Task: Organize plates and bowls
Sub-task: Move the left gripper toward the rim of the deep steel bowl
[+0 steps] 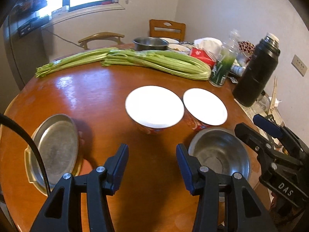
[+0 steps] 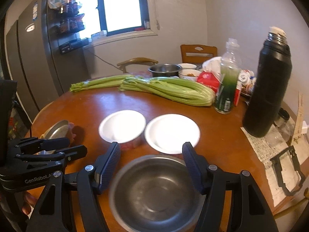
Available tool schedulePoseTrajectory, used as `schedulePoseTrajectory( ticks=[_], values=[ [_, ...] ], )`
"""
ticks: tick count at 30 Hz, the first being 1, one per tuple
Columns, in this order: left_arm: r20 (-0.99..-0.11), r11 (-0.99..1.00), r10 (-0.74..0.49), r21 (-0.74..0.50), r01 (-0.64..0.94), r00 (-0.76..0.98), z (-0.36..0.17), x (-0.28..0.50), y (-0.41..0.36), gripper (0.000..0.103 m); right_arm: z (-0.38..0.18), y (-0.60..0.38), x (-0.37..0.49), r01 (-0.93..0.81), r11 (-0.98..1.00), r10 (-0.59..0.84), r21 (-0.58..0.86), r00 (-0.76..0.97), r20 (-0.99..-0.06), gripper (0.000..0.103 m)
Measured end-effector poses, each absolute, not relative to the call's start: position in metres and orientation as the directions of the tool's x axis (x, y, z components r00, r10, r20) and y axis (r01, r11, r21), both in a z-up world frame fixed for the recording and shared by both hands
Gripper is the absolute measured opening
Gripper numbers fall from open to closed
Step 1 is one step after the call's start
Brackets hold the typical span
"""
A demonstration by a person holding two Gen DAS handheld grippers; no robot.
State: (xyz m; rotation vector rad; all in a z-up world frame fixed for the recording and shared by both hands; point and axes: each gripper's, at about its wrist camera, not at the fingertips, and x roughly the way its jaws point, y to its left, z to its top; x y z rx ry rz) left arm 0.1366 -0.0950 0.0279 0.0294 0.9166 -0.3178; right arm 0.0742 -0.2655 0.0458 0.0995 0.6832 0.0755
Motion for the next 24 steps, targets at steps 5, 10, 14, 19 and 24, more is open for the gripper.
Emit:
schedulePoseTrajectory(
  ticks=[5, 10, 14, 19, 24],
  values=[
    [-0.797, 0.943, -0.273, -0.109, 0.316, 0.54, 0.018, 0.135, -0.112, 0.051, 0.031, -0.285, 0.074, 0.002, 0.994, 0.072, 0.109, 0.745, -0.663, 0.072],
    [-0.805, 0.936, -0.285, -0.117, 0.332, 0.521, 0.009, 0.135, -0.124, 0.051, 0.021, -0.301, 0.073, 0.033, 0.992, 0.059, 0.12, 0.724, -0.687, 0.075],
    [-0.812, 0.929, -0.293, -0.118, 0.35, 0.504, 0.002, 0.134, -0.134, 0.051, 0.014, -0.31, 0.074, 0.051, 0.991, 0.048, 0.12, 0.709, -0.704, 0.075],
    [-0.819, 0.926, -0.298, -0.123, 0.357, 0.49, -0.005, 0.135, -0.143, 0.051, 0.004, -0.316, 0.073, 0.054, 0.993, 0.043, 0.109, 0.685, -0.728, 0.076],
    [-0.826, 0.921, -0.305, -0.129, 0.367, 0.474, -0.01, 0.137, -0.151, 0.051, -0.005, -0.324, 0.072, 0.066, 0.991, 0.041, 0.112, 0.662, -0.748, 0.076]
  ],
)
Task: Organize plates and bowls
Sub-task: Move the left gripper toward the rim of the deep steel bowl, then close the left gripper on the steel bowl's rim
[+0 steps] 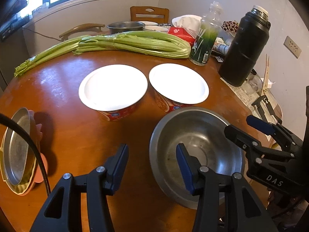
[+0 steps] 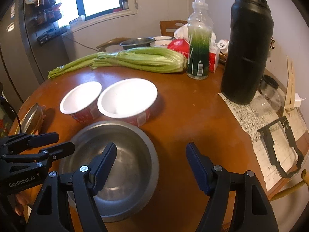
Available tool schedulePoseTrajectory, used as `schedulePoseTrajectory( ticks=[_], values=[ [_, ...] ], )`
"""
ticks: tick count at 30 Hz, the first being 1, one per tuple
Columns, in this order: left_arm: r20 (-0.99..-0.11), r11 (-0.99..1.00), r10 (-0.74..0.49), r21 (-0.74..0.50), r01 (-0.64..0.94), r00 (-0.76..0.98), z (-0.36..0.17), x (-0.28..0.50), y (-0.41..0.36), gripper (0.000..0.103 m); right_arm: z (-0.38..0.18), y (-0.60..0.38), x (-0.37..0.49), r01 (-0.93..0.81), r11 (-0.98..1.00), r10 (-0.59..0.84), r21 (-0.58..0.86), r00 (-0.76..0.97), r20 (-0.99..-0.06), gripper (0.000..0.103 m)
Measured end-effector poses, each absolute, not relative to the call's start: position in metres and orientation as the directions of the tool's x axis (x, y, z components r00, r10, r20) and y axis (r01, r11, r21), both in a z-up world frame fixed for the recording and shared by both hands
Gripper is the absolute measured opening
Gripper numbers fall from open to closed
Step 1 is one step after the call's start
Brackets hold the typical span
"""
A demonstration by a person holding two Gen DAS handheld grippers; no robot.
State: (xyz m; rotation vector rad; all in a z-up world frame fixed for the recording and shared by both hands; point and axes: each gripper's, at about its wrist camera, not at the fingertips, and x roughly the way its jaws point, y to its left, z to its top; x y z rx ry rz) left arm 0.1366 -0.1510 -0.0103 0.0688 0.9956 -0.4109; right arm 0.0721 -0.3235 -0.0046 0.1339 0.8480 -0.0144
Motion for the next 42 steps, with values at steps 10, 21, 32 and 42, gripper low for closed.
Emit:
schedulePoseTrajectory(
  ticks=[10, 21, 32, 42],
  values=[
    [-0.844, 0.92, -0.296, -0.126, 0.372, 0.446, -0.022, 0.138, -0.162, 0.051, -0.022, -0.323, 0.074, 0.048, 0.991, 0.068, 0.123, 0.611, -0.789, 0.076],
    [-0.855, 0.918, -0.29, -0.122, 0.377, 0.43, -0.027, 0.139, -0.167, 0.051, -0.029, -0.318, 0.076, 0.02, 0.991, 0.092, 0.131, 0.603, -0.792, 0.075],
    [-0.857, 0.913, -0.294, -0.12, 0.39, 0.424, -0.029, 0.138, -0.172, 0.051, -0.029, -0.317, 0.076, -0.005, 0.992, 0.104, 0.129, 0.617, -0.78, 0.06],
    [-0.86, 0.911, -0.287, -0.109, 0.399, 0.422, -0.03, 0.136, -0.172, 0.045, -0.029, -0.307, 0.075, -0.046, 0.992, 0.123, 0.12, 0.612, -0.781, 0.048]
  ],
)
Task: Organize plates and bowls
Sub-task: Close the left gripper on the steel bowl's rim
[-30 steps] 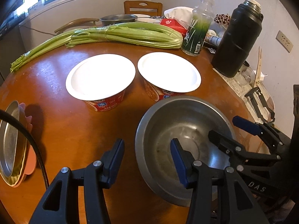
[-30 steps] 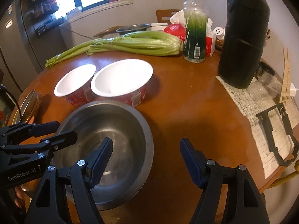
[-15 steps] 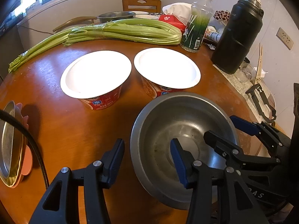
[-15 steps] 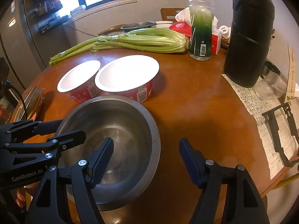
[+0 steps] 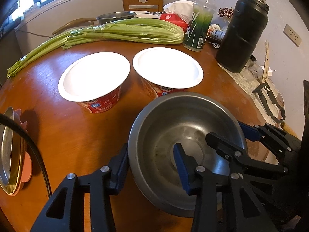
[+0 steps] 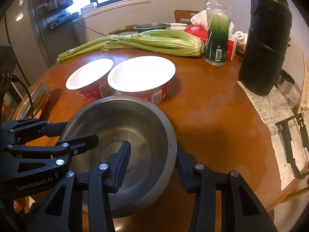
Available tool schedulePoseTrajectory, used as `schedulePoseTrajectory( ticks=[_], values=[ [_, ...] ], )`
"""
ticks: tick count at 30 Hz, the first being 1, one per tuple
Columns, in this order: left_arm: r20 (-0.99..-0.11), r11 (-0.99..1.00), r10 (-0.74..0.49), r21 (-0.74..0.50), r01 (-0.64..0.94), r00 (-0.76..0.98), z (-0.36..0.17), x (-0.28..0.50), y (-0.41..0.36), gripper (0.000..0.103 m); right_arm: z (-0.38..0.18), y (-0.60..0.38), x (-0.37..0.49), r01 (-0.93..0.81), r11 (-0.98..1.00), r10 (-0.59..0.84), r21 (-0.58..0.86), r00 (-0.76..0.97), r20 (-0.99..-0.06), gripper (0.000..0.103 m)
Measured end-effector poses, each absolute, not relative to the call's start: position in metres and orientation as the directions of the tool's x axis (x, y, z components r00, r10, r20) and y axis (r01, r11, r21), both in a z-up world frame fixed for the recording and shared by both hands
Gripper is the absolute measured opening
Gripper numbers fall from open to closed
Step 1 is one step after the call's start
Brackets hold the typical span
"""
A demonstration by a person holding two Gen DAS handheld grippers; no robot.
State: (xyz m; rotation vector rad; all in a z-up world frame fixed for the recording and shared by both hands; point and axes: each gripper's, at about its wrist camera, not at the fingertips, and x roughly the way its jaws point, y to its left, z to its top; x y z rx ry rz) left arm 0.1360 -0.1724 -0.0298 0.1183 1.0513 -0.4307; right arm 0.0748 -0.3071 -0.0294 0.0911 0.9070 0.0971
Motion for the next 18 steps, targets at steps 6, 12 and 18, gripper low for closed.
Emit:
schedulePoseTrajectory(
  ticks=[6, 12, 18],
  values=[
    [-0.859, 0.918, -0.277, -0.104, 0.383, 0.43, -0.028, 0.136, -0.167, 0.045, -0.026, -0.302, 0.074, -0.055, 0.991, 0.131, 0.124, 0.615, -0.777, 0.048],
    [-0.854, 0.929, -0.259, -0.092, 0.358, 0.452, -0.022, 0.134, -0.156, 0.045, -0.02, -0.292, 0.075, -0.08, 0.989, 0.148, 0.126, 0.624, -0.768, 0.048],
    [-0.851, 0.941, -0.231, -0.073, 0.329, 0.472, -0.017, 0.129, -0.137, 0.045, -0.018, -0.275, 0.077, -0.114, 0.984, 0.176, 0.134, 0.615, -0.768, 0.048]
  ],
)
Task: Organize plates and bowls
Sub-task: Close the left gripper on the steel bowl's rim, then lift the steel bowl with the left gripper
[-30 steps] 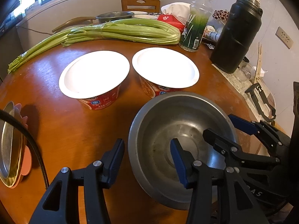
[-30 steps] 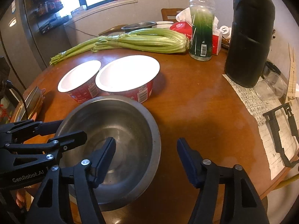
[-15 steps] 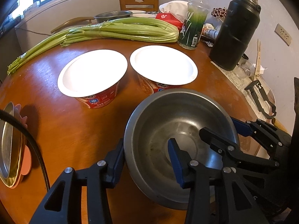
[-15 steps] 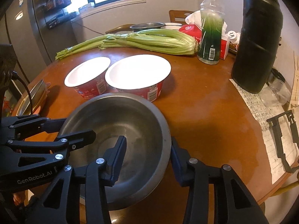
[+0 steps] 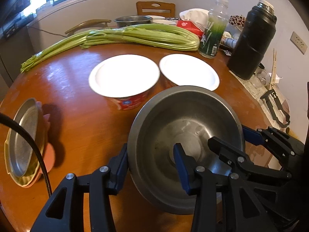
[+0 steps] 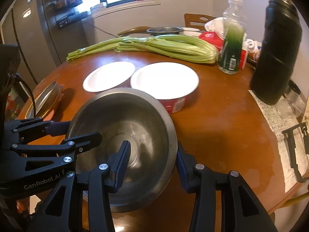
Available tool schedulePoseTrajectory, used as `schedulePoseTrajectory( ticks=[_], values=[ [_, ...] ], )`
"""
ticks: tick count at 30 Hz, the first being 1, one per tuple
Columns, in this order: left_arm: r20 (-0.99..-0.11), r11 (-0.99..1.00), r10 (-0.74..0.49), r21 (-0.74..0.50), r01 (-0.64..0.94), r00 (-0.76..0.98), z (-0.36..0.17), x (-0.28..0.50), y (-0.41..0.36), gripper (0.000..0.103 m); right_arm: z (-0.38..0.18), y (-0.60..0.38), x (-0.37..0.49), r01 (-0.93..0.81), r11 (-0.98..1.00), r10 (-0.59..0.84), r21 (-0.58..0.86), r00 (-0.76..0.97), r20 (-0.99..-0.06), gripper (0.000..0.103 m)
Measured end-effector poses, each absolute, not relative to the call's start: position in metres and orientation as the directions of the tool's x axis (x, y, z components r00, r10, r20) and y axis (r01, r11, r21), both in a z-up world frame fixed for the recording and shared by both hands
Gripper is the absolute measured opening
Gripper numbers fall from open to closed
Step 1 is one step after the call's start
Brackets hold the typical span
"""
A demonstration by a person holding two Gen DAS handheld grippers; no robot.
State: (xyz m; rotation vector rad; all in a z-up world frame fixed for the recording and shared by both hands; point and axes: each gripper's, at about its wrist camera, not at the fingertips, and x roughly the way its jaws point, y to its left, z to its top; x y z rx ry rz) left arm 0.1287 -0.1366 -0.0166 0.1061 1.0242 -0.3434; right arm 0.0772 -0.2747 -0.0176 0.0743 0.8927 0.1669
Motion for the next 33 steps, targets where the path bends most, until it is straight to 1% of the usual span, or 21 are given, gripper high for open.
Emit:
schedulePoseTrajectory(
  ticks=[7, 14, 28, 33],
  values=[
    [-0.858, 0.955, -0.197, -0.06, 0.29, 0.474, -0.017, 0.123, -0.109, 0.045, -0.019, -0.247, 0.077, -0.168, 0.975, 0.217, 0.144, 0.591, -0.777, 0.048],
    [-0.862, 0.96, -0.189, -0.062, 0.272, 0.471, -0.02, 0.119, -0.09, 0.045, -0.023, -0.226, 0.077, -0.2, 0.971, 0.224, 0.131, 0.569, -0.791, 0.048],
    [-0.863, 0.958, -0.215, -0.096, 0.27, 0.456, -0.029, 0.12, -0.075, 0.045, -0.025, -0.209, 0.079, -0.207, 0.973, 0.201, 0.099, 0.559, -0.804, 0.049],
    [-0.862, 0.955, -0.223, -0.1, 0.278, 0.455, -0.03, 0.119, -0.074, 0.046, -0.026, -0.21, 0.08, -0.2, 0.974, 0.204, 0.108, 0.557, -0.805, 0.049]
  ],
)
